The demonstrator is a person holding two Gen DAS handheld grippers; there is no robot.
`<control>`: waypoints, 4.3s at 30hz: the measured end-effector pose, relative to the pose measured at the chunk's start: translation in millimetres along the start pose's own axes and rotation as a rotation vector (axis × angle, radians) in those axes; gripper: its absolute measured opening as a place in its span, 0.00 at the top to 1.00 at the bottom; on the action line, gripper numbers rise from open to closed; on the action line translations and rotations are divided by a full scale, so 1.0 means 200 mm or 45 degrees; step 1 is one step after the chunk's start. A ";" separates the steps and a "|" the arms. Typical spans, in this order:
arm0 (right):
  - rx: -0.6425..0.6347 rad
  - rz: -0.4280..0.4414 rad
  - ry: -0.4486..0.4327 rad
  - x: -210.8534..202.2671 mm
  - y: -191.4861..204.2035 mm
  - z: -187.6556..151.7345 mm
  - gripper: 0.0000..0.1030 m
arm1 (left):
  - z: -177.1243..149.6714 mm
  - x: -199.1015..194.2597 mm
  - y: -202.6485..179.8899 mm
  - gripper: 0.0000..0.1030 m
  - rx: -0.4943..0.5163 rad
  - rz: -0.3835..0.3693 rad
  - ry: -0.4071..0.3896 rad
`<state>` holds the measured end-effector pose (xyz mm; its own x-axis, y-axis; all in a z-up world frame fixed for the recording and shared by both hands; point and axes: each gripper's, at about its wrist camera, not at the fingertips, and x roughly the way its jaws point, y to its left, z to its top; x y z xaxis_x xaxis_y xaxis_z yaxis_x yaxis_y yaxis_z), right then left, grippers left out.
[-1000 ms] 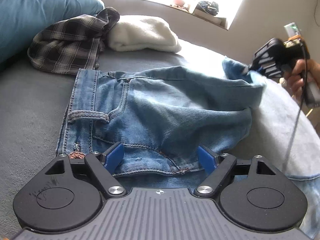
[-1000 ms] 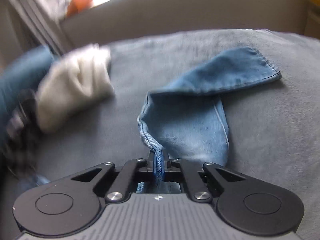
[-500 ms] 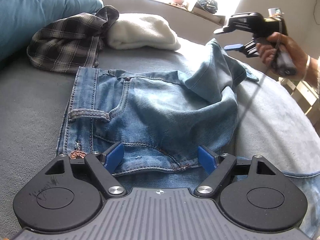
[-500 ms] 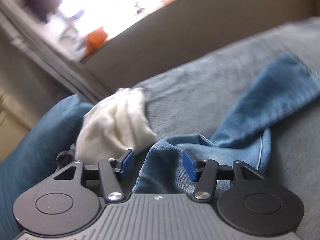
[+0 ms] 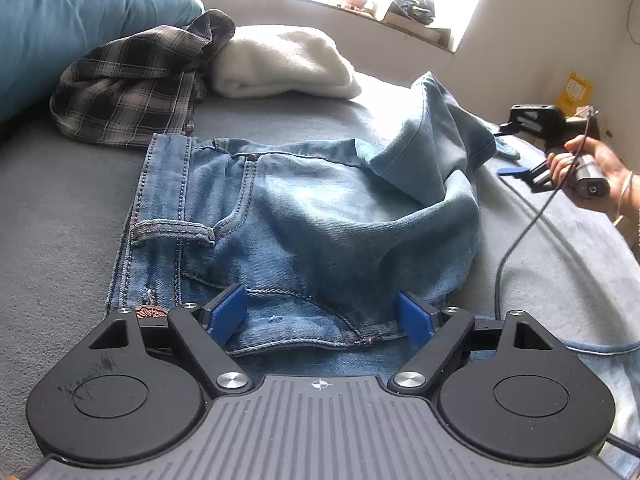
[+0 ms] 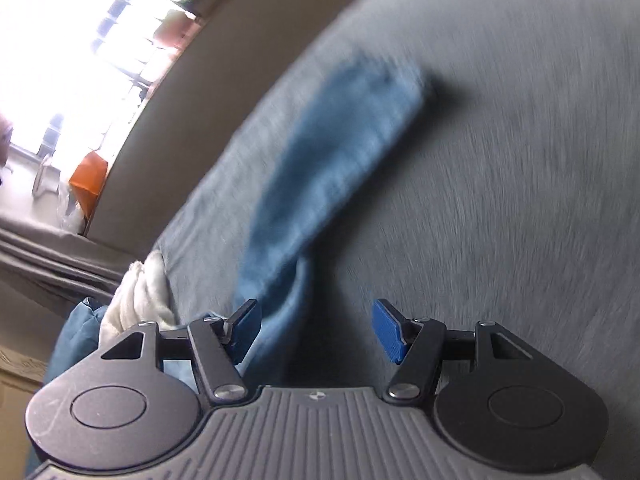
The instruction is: Fold clothes
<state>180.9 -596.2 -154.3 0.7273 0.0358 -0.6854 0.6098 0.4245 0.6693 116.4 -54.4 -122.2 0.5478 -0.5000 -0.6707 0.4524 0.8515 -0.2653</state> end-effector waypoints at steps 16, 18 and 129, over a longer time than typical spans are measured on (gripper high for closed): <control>-0.300 0.111 -0.343 -0.22 0.15 -0.10 0.97 | 0.01 0.01 0.01 0.20 -0.042 0.007 0.017; -0.296 0.087 -0.414 -0.43 0.09 -0.13 0.97 | 0.02 0.01 0.02 0.20 -0.073 -0.002 0.018; 0.048 -0.835 -0.534 -1.15 -1.28 0.42 0.89 | -0.01 0.04 0.03 0.19 0.022 0.023 -0.012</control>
<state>-116.3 -790.3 -143.9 0.2677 -0.5602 -0.7839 0.9614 0.2092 0.1788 121.6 -52.4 -130.7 0.5628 -0.4859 -0.6687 0.4543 0.8576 -0.2409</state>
